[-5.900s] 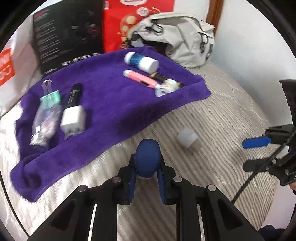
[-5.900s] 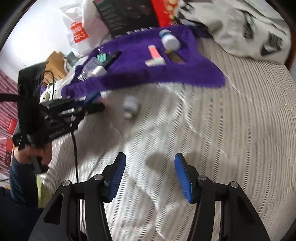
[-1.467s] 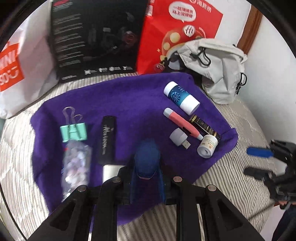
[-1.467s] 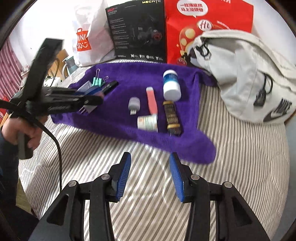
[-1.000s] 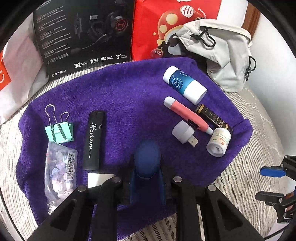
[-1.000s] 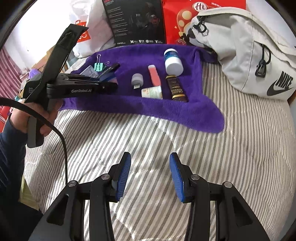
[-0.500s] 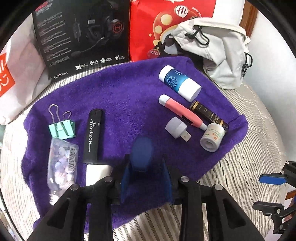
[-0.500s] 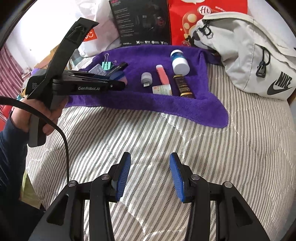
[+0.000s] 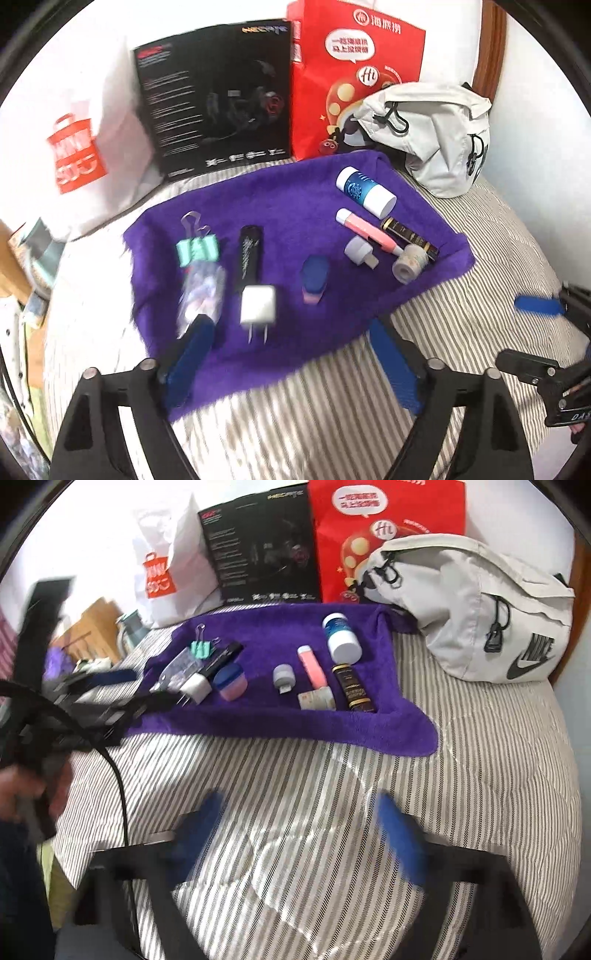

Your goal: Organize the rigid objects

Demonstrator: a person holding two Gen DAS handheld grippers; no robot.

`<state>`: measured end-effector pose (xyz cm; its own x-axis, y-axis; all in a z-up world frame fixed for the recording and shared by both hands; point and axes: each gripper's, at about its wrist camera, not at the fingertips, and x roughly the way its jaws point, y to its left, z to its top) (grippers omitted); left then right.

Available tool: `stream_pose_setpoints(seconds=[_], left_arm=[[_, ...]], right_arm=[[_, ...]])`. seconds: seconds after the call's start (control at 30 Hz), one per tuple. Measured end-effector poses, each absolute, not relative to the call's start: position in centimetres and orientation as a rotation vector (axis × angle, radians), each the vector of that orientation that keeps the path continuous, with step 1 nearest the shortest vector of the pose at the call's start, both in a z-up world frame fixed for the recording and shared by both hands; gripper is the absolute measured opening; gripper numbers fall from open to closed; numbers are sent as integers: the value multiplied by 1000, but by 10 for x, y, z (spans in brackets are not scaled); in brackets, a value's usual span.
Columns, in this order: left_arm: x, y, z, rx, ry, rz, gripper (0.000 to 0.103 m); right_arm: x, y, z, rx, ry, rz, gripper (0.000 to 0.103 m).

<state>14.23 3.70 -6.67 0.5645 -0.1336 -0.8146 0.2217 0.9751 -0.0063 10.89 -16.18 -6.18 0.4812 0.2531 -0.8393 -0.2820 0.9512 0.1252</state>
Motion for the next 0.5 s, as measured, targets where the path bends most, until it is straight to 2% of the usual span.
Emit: stream_pose_setpoints(seconds=[0.07, 0.1, 0.5], left_arm=[[126, 43, -63, 53, 951, -184, 102], [120, 45, -63, 41, 950, -170, 103], [68, 52, -64, 9, 940, -25, 103]], right_arm=[[107, -161, -61, -33, 1002, 286, 103], [107, -160, -61, -32, 1000, 272, 103], [91, -160, -59, -34, 996, 183, 103]])
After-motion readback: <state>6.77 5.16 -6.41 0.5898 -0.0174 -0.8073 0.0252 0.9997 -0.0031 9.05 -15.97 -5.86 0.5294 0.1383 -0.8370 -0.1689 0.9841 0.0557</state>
